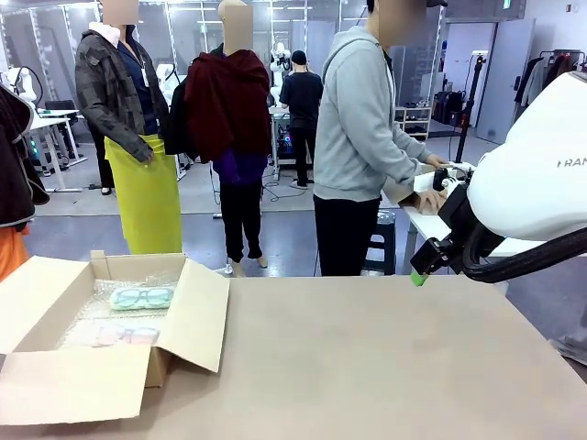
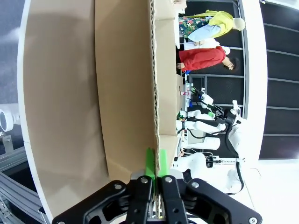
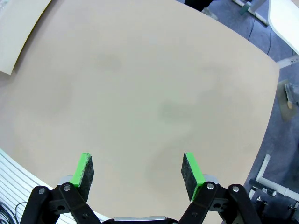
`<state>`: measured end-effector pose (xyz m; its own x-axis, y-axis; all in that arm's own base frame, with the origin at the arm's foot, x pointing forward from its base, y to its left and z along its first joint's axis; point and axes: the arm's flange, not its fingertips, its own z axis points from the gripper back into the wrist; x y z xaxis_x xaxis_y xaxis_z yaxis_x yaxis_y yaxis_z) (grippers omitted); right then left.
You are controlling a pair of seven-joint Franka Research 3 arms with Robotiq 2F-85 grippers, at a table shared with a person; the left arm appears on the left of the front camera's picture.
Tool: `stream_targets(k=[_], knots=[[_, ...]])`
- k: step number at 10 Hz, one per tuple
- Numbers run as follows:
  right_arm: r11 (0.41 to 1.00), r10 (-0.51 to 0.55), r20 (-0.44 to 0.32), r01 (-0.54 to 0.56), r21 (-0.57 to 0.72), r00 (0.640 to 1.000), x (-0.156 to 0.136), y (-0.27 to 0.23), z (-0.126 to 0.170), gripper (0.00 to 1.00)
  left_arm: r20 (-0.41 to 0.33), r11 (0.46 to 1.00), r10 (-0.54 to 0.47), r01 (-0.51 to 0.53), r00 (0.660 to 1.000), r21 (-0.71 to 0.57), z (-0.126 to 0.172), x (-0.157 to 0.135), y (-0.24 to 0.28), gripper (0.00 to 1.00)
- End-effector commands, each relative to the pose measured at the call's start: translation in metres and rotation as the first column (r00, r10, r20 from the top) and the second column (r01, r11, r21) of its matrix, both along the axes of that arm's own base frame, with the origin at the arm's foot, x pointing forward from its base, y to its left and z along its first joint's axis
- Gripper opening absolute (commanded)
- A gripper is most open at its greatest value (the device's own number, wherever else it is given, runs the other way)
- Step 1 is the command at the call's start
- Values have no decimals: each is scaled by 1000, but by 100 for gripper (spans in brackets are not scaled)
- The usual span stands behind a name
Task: Pack the glasses set securely to prepare it for shipping.
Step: Position the Package Box on the left side of the table.
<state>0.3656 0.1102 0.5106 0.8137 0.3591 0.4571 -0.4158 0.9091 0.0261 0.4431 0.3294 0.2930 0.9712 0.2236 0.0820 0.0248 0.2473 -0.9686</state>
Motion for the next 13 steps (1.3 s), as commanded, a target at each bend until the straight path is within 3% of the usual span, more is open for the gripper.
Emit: stream_targets(k=[1,7,8,9,10,11,12,13], knots=[[1000,-2,-6,2,-10,1000,-1,1,1,95,-3,1000,4,-4,1000,-4,-1,-2,0,3],[1000,-2,-6,2,-10,1000,-1,1,1,95,-1,1000,-1,1,1000,-1,0,0,-1,3],[1000,-2,-6,2,-10,1000,-1,1,1,95,-8,998,17,-16,1000,58,4,-2,-4,46],[1000,-2,-6,2,-10,1000,-1,1,1,95,-5,997,18,-17,1000,78,5,-3,-5,45],[1000,-2,-6,2,-10,1000,-1,1,1,95,5,997,23,-23,1000,69,6,-4,-7,89],[1000,-2,-6,2,-10,1000,-1,1,1,95,9,997,24,-24,1000,74,8,-5,-9,87],[1000,-2,-6,2,-10,1000,-1,1,1,95,12,996,26,-27,1000,83,10,-5,-7,100],[1000,-2,-6,2,-10,1000,-1,1,1,95,26,993,38,-40,999,108,17,-4,1,100]])
